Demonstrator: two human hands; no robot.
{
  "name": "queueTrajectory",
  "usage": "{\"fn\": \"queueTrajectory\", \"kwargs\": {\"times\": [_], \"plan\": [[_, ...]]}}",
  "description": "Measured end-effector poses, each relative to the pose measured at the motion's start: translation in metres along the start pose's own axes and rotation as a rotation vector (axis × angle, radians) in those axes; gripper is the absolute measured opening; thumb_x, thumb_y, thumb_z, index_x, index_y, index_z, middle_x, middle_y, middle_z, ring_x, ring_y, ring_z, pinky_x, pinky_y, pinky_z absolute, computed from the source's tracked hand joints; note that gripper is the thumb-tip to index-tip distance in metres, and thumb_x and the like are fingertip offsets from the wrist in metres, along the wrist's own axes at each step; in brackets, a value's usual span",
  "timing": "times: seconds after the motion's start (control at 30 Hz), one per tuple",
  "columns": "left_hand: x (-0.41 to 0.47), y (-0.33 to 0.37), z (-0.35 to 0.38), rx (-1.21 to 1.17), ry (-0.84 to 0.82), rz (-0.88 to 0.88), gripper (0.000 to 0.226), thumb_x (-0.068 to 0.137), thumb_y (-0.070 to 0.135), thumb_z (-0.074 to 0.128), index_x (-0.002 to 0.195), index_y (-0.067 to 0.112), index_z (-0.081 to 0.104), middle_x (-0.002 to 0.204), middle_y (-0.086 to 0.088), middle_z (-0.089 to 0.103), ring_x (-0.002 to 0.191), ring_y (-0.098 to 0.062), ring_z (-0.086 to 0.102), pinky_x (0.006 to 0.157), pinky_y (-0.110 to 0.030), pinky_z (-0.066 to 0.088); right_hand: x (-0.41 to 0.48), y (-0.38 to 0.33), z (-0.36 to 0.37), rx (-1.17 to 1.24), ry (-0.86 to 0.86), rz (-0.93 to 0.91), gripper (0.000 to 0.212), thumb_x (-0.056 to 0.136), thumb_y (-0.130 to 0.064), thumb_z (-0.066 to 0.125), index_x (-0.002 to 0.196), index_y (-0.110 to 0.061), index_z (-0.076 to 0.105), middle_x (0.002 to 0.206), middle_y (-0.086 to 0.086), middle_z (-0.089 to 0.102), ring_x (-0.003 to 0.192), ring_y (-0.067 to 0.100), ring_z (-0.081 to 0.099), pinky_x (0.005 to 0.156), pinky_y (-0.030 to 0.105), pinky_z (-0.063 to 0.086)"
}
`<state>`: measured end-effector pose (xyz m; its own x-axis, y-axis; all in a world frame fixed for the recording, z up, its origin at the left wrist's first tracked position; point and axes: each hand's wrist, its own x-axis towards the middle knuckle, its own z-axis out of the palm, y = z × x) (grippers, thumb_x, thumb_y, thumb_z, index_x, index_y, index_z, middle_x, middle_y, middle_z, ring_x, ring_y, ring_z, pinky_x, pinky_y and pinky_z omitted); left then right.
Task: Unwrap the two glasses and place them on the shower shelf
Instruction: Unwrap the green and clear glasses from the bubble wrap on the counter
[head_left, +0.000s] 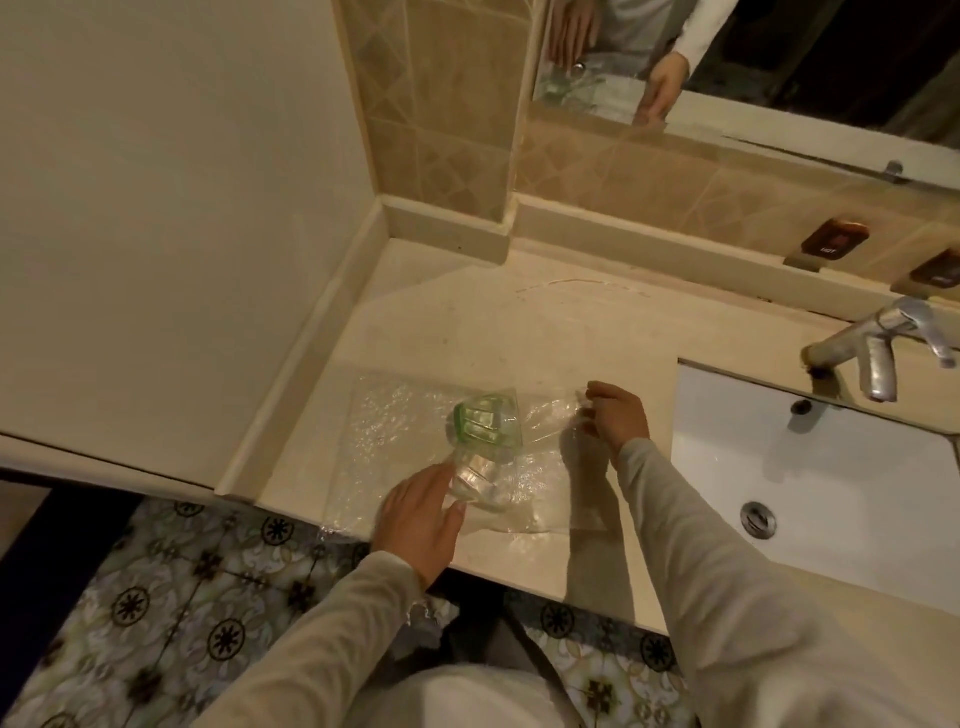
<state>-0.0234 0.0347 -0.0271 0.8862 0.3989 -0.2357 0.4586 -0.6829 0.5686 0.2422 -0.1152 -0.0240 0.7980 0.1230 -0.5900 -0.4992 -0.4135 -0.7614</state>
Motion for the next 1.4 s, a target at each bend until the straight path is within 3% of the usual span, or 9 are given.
{"fn": "queueTrajectory", "kwargs": {"times": [0.07,0.27,0.47,0.67,0.77,0.93,1.07,1.27,1.4], "plan": [[0.003,0.001,0.0,-0.118,0.035,-0.076,0.065,0.089,0.05,0.032,0.138,0.013,0.055,0.134,-0.007,0.059,0.121,-0.025,0.057,0.106,-0.04,0.044,-0.006,0.009,-0.005,-0.007,-0.003,-0.013,0.029,0.096,0.0,0.051,0.105,-0.017,0.073,0.116,0.016,0.072,0.091,0.027,0.07,0.088,0.043,0.06],[0.013,0.009,-0.006,-0.325,0.079,-0.307,0.036,0.098,0.024,0.053,0.131,0.013,0.062,0.131,-0.009,0.06,0.12,-0.026,0.057,0.106,-0.036,0.043,-0.047,0.046,-0.02,0.088,-0.134,0.021,0.021,0.101,-0.022,0.06,0.113,-0.007,0.068,0.102,0.02,0.074,0.084,0.026,0.072,0.076,0.036,0.061],[0.017,0.0,-0.005,-0.154,-0.085,-0.278,0.047,0.097,0.022,0.044,0.143,0.03,0.05,0.132,-0.007,0.053,0.119,-0.028,0.055,0.104,-0.039,0.044,-0.078,0.06,-0.022,0.127,-0.213,0.072,0.049,0.105,-0.041,0.048,0.108,0.001,0.072,0.1,0.023,0.077,0.098,0.036,0.074,0.094,0.043,0.058],[0.027,-0.006,-0.011,0.132,-0.255,-0.268,0.046,0.099,0.023,0.042,0.142,0.041,0.048,0.121,-0.007,0.05,0.111,-0.028,0.051,0.1,-0.037,0.041,-0.08,0.057,-0.012,-0.042,-0.069,0.013,0.052,0.097,-0.06,0.048,0.082,-0.022,0.079,0.089,0.0,0.081,0.096,0.026,0.073,0.103,0.05,0.051],[0.033,-0.003,-0.019,-0.123,-0.159,-0.281,0.032,0.099,0.021,0.048,0.124,0.027,0.067,0.119,-0.01,0.06,0.11,-0.03,0.06,0.098,-0.035,0.046,-0.085,0.053,-0.013,-0.05,-0.064,-0.025,0.048,0.098,-0.06,0.046,0.09,-0.026,0.078,0.093,-0.001,0.08,0.094,0.023,0.074,0.102,0.049,0.053],[0.04,-0.011,-0.012,-0.586,-0.027,-0.473,0.022,0.069,0.054,0.059,0.088,0.052,0.07,0.096,0.01,0.075,0.094,-0.023,0.071,0.092,-0.05,0.056,-0.089,0.055,-0.018,-0.048,-0.041,-0.064,0.047,0.096,-0.064,0.048,0.093,-0.028,0.078,0.094,-0.003,0.08,0.092,0.021,0.075,0.099,0.047,0.055],[0.042,-0.003,0.0,-0.66,-0.1,-0.518,0.019,0.072,0.047,0.056,0.08,0.06,0.067,0.102,0.005,0.075,0.1,-0.024,0.069,0.094,-0.048,0.055,-0.091,0.059,-0.023,-0.049,-0.054,-0.075,0.046,0.097,-0.062,0.047,0.096,-0.028,0.077,0.096,-0.002,0.08,0.093,0.019,0.075,0.1,0.044,0.055],[0.044,0.013,0.017,-0.66,-0.185,-0.56,0.027,0.065,0.051,0.049,0.081,0.067,0.065,0.11,-0.003,0.072,0.102,-0.032,0.066,0.096,-0.05,0.053,-0.093,0.06,-0.031,-0.055,-0.07,-0.076,0.044,0.098,-0.061,0.046,0.099,-0.028,0.076,0.099,-0.003,0.08,0.095,0.016,0.074,0.102,0.042,0.054],[0.044,0.012,0.024,-0.651,-0.148,-0.624,0.038,0.076,0.047,0.05,0.107,0.044,0.07,0.115,-0.012,0.072,0.101,-0.037,0.066,0.098,-0.049,0.052,-0.089,0.056,-0.038,-0.047,-0.082,-0.077,0.044,0.099,-0.059,0.048,0.101,-0.026,0.077,0.099,-0.001,0.08,0.098,0.018,0.074,0.103,0.043,0.054]]}}
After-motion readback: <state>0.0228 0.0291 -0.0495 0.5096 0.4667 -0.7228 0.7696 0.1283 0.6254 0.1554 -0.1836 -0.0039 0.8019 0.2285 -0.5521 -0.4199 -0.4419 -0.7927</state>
